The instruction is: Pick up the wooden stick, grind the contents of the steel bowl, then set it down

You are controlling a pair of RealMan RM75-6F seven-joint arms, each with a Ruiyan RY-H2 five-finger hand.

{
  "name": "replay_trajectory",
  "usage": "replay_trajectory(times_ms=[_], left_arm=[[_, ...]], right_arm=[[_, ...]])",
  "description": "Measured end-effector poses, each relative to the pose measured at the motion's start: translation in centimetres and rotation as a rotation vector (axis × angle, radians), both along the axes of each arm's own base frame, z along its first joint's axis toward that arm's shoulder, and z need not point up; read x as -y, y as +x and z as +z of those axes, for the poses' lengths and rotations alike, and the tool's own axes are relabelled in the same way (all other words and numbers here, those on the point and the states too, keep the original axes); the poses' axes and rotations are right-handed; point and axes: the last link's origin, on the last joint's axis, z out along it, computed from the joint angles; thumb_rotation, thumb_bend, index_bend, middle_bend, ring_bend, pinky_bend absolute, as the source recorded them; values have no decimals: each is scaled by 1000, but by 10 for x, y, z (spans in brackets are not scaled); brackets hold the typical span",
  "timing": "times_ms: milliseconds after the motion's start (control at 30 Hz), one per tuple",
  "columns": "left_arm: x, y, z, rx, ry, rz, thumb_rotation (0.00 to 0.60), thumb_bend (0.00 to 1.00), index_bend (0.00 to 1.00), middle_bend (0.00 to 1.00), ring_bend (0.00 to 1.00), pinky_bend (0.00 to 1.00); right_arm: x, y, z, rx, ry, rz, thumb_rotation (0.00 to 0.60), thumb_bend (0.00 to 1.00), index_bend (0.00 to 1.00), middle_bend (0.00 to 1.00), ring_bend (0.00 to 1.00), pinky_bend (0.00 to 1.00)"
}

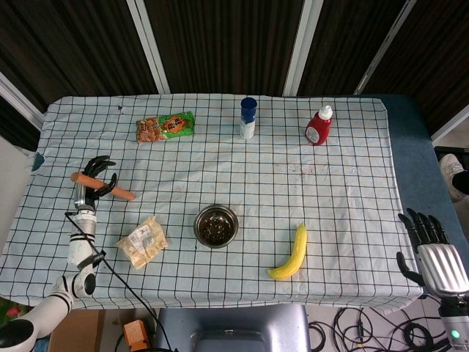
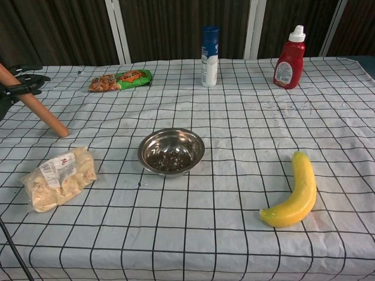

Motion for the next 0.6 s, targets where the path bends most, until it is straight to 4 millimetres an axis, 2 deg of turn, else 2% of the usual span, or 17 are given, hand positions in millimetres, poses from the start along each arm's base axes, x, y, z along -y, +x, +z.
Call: replay_trajectory(times_ms=[200,367,467,533,600], left_arm=[[-10,11,-1,85,-12,-10,600,305,320,400,132,192],[-12,14,-4,136,-13,-20,600,304,381,523,203,187],[-12,14,-6,150,-14,-24,600,303,472,616,287,246],[-13,14,-6,162,-15,-24,600,299,509,640,302,273],[-14,15,-7,182,-14,-20,600,290,563,681,329,347]], right_arm=[[-1,-1,3,6,-11,-2,600,446,0,0,0,0],[-1,-2,6,12,-18,-3,600,446,0,0,0,0],[-1,-2,7,15,-22,-1,600,446,0,0,0,0],[-1,-2,8,16,-23,-1,600,445,0,0,0,0],[-2,-2,7,16,-22,0,600,445,0,0,0,0]])
